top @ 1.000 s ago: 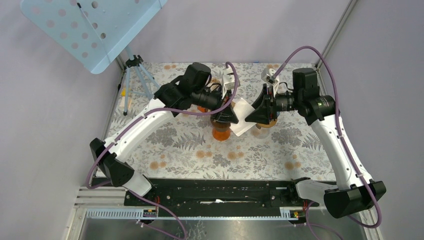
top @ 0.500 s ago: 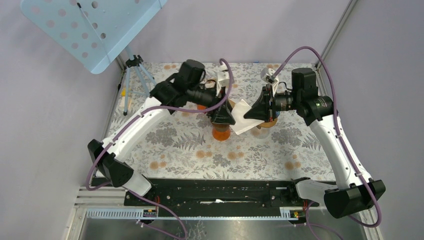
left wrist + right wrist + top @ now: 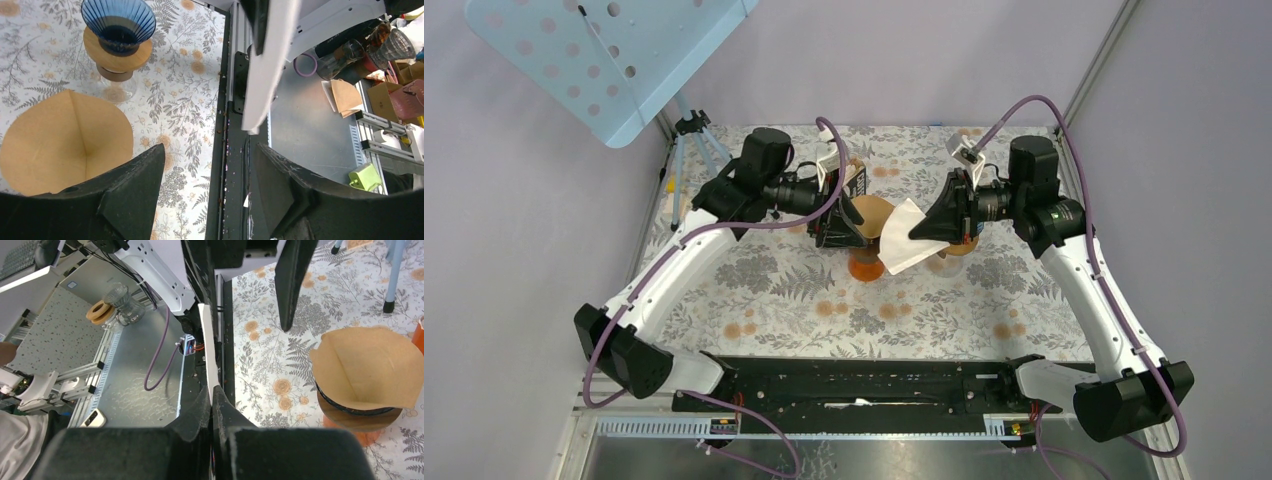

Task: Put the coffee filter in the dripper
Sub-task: Place the coffee filter in the coffee dripper.

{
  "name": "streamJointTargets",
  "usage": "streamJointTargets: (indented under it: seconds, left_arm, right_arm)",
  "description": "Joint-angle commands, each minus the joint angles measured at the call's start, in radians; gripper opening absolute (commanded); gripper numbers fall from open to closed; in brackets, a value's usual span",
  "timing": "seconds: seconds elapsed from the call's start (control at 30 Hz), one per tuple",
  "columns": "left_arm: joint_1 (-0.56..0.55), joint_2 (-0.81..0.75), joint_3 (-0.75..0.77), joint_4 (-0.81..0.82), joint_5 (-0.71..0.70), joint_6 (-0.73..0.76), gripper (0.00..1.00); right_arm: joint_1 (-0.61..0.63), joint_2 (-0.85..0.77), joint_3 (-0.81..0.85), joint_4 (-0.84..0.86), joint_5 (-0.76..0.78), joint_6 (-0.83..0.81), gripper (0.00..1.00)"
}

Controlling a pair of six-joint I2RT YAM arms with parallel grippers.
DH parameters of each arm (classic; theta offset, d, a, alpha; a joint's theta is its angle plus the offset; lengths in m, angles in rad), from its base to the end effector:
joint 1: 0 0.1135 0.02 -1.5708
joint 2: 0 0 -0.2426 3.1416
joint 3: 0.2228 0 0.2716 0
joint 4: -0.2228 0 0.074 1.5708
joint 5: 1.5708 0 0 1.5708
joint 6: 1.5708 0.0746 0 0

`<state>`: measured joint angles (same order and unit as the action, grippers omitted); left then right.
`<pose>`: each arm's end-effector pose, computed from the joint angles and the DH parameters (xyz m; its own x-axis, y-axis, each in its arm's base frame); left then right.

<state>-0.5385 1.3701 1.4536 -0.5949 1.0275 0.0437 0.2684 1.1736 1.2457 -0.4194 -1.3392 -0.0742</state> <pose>0.2495 -0.2234 0.3780 -0.3802 0.2534 -0.8895 0.9235 0.0499 -0.3804 0.2427 0.1421 0.3851 -0.2573 -0.0884 -0.9623 -0.9650 -0.0280 0.2607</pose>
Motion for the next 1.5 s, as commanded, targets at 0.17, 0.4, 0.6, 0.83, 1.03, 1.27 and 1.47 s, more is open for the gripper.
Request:
streamJointTargets:
  seconds: [0.17, 0.4, 0.6, 0.83, 1.03, 1.27, 1.47]
  left_arm:
    - [-0.047, -0.019, -0.020, 0.093, -0.057, -0.021, 0.68]
    - [-0.074, -0.003, 0.013, 0.093, -0.083, -0.029, 0.67]
    - [-0.074, -0.006, 0.014, 0.093, -0.086, -0.022, 0.67]
    - [-0.069, -0.019, 0.026, 0.067, -0.119, 0.026, 0.66]
    - [-0.031, -0.036, 0.022, 0.081, -0.095, 0.023, 0.66]
    - [-0.023, -0.016, -0.004, 0.135, -0.068, -0.033, 0.67]
    - [-0.028, -0.012, -0.017, 0.145, -0.056, -0.041, 0.66]
  right_arm:
    - [0.006, -0.002, 0.018, 0.233, -0.020, 0.222, 0.00]
    - [0.008, 0.008, 0.015, 0.260, -0.008, 0.249, 0.00]
    - [0.008, 0.004, 0.003, 0.260, 0.000, 0.250, 0.00]
    - [0.007, 0.000, -0.005, 0.254, -0.016, 0.251, 0.00]
    - [0.009, -0.004, -0.021, 0.259, -0.030, 0.253, 0.00]
    - [0.008, -0.004, -0.047, 0.352, -0.043, 0.337, 0.00]
    - [0.008, 0.000, -0.040, 0.359, -0.024, 0.346, 0.00]
